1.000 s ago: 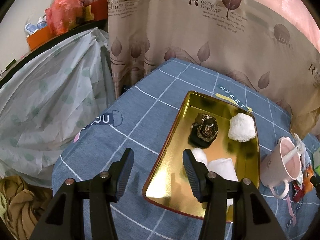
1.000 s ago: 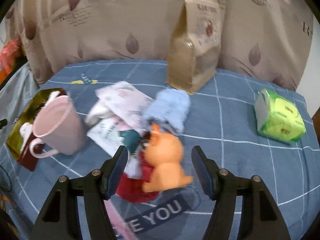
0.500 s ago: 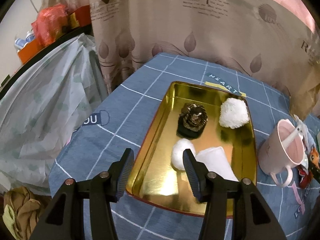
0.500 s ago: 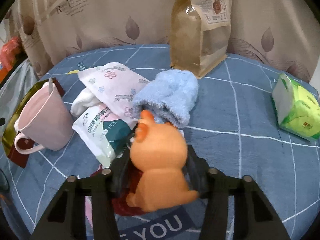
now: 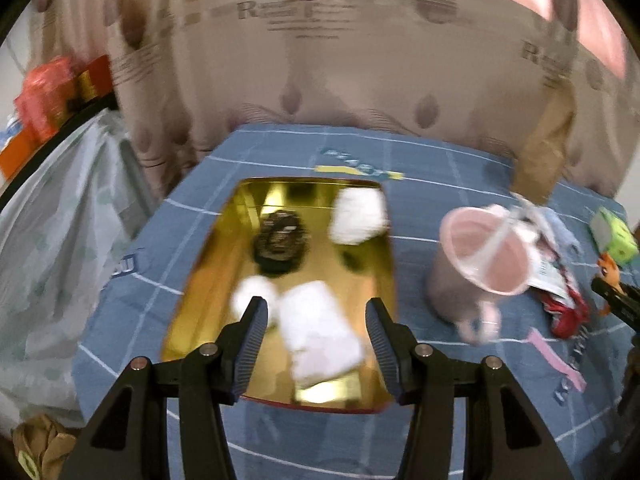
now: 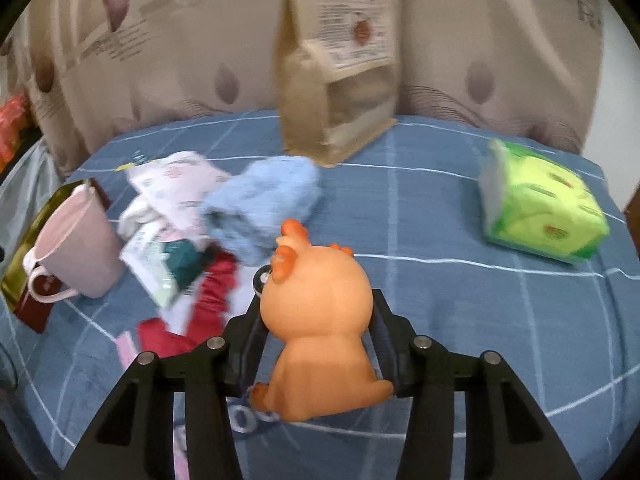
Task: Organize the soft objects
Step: 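Grasp the light blue towel with the left gripper while right holds the orange toy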
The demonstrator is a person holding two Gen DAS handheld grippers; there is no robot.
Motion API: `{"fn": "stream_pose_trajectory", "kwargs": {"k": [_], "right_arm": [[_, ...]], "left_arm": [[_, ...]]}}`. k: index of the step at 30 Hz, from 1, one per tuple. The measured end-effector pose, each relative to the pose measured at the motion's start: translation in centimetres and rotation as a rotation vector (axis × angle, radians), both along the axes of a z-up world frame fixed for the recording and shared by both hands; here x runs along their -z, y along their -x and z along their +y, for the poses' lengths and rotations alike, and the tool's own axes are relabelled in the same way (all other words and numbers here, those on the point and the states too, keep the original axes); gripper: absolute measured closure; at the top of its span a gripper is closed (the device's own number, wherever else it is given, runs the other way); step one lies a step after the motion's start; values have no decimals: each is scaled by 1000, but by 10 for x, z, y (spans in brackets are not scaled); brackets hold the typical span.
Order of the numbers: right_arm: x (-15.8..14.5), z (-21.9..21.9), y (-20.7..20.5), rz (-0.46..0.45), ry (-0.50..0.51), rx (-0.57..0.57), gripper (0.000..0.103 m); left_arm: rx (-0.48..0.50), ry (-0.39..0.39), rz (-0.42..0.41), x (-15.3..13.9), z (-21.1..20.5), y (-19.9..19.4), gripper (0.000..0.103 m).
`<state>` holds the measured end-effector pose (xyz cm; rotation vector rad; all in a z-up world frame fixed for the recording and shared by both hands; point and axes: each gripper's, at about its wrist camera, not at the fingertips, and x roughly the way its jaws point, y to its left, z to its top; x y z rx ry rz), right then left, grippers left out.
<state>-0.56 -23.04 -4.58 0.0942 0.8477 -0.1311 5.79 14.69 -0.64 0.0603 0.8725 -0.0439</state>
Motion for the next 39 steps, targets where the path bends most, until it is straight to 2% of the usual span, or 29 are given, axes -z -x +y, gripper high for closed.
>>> {"fn": "stream_pose_trajectory", "kwargs": {"k": [11, 18, 24, 29, 34, 39], "right_arm": [[19, -42, 15, -2, 42, 139, 58], [27, -51, 13, -2, 9, 153, 58], [30, -55, 13, -2, -26, 155, 58], [31, -58, 15, -5, -48, 155, 58], [32, -60, 15, -6, -68, 154, 58], [32, -61, 15, -6, -78, 152, 58]], "left_arm": [[218, 17, 9, -12, -91, 6, 51], [373, 25, 12, -25, -169, -6, 51], [504, 75, 62, -29, -238, -27, 49], [547, 106, 151, -18, -285, -57, 49], [561, 73, 234, 6, -324, -84, 49], [533, 49, 304, 33, -345, -109, 49]]}}
